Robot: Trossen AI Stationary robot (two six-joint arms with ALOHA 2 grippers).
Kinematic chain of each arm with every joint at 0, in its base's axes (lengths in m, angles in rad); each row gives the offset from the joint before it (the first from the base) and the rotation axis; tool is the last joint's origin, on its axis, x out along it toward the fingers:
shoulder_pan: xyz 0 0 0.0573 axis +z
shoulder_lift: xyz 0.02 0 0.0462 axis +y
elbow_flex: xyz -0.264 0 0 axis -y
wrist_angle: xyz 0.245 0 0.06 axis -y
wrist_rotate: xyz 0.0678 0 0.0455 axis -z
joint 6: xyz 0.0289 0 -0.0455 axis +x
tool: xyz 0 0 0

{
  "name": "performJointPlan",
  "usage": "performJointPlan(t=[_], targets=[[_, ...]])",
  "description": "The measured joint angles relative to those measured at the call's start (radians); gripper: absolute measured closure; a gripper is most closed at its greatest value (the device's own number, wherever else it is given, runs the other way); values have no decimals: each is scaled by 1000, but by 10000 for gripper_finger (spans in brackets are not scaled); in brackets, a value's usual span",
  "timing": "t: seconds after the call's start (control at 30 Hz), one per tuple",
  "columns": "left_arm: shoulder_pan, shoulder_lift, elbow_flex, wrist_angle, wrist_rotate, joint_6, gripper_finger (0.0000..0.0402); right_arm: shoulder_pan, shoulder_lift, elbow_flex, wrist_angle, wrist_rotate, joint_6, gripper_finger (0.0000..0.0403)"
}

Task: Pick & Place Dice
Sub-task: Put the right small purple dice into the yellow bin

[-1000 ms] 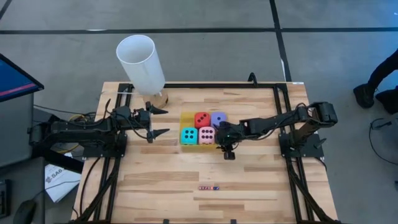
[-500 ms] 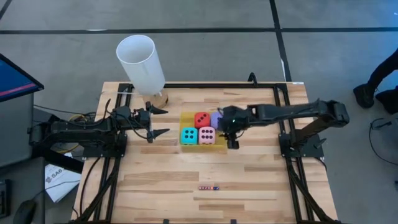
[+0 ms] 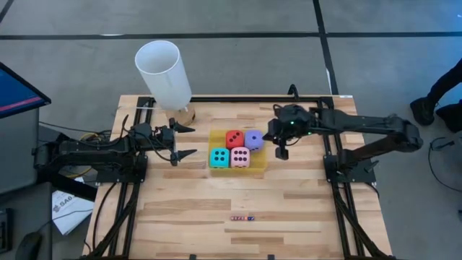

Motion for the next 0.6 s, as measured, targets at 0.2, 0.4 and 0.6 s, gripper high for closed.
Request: performJointPlan(t=[0.2, 0.4, 0.6], targets=[[0, 0, 0, 0, 0, 0, 9, -18, -49, -41, -12, 0, -38, 399], [0, 0, 0, 0, 0, 0, 9, -47, -82, -141, 52, 0, -42, 401], [0, 0, 0, 0, 0, 0, 9, -69, -118, -269, 193, 0, -20, 400]])
